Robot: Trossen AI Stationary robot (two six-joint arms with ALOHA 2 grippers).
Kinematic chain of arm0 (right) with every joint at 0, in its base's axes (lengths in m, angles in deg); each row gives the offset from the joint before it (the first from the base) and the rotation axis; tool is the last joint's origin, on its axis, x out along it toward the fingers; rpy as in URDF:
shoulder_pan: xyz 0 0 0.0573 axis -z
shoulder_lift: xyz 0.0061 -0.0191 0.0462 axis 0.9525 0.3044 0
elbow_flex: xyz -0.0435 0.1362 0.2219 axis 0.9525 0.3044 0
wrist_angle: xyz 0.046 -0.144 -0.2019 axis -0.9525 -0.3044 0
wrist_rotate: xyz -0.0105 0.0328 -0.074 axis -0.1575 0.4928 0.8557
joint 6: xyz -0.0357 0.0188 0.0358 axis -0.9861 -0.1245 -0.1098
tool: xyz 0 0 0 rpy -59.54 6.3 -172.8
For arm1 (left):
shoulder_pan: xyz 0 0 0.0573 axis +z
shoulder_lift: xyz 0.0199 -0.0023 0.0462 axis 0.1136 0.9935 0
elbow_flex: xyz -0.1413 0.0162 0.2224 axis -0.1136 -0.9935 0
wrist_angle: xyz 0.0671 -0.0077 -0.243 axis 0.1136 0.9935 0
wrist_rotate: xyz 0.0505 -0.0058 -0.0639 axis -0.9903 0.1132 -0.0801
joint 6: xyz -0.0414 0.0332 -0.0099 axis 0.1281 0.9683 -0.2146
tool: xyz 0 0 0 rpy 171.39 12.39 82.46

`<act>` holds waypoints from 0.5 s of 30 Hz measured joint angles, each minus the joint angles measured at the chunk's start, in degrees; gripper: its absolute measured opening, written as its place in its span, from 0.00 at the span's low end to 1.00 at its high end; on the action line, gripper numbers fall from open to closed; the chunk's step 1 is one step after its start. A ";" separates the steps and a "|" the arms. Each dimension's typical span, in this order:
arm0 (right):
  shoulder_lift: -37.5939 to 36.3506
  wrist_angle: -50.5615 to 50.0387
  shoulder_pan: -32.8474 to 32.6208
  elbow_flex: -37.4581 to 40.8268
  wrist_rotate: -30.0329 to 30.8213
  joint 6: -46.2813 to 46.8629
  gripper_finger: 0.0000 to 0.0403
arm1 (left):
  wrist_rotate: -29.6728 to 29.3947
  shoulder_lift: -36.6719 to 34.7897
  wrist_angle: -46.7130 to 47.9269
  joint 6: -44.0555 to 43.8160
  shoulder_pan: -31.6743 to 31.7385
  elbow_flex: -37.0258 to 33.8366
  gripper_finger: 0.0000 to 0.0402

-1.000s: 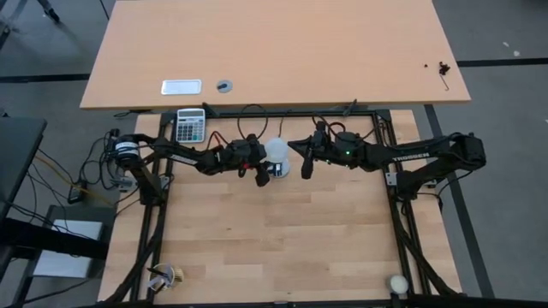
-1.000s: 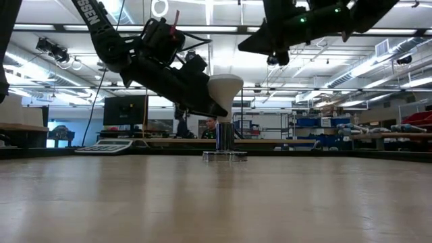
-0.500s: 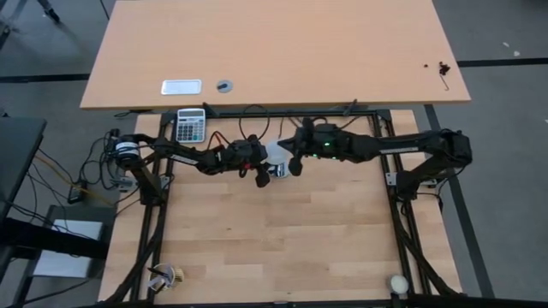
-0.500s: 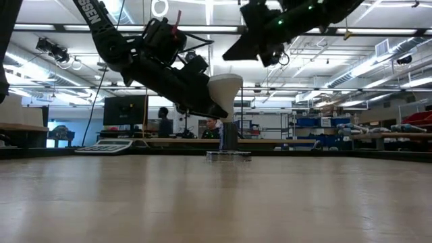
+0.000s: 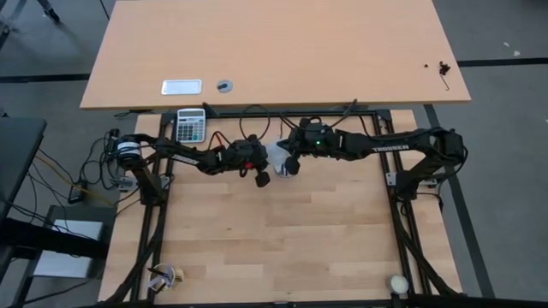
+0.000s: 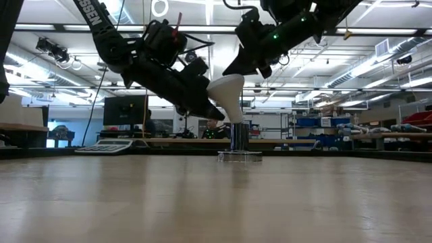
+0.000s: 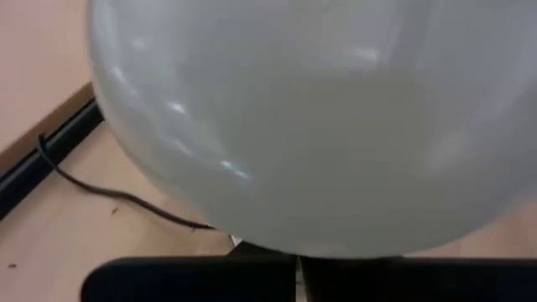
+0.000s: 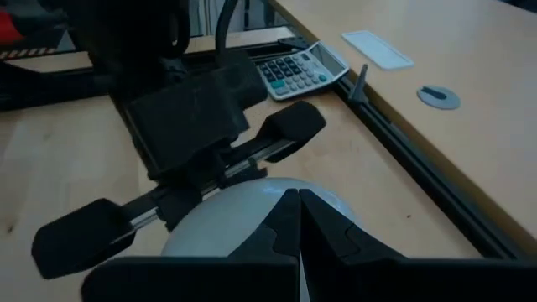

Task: Screw lightbulb
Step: Insert the lightbulb into the lamp

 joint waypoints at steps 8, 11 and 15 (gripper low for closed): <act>-0.64 -3.39 -0.02 -0.20 1.23 -0.05 0.02 | 0.04 -0.07 0.18 0.06 -0.04 1.73 0.02; -0.72 -4.64 -0.04 -0.28 2.37 -0.36 0.02 | 0.04 -0.07 0.45 0.23 -0.02 2.52 0.02; -0.78 -6.81 -0.04 -0.29 2.58 -1.07 0.02 | 0.06 -0.07 0.90 0.60 -0.04 3.28 0.02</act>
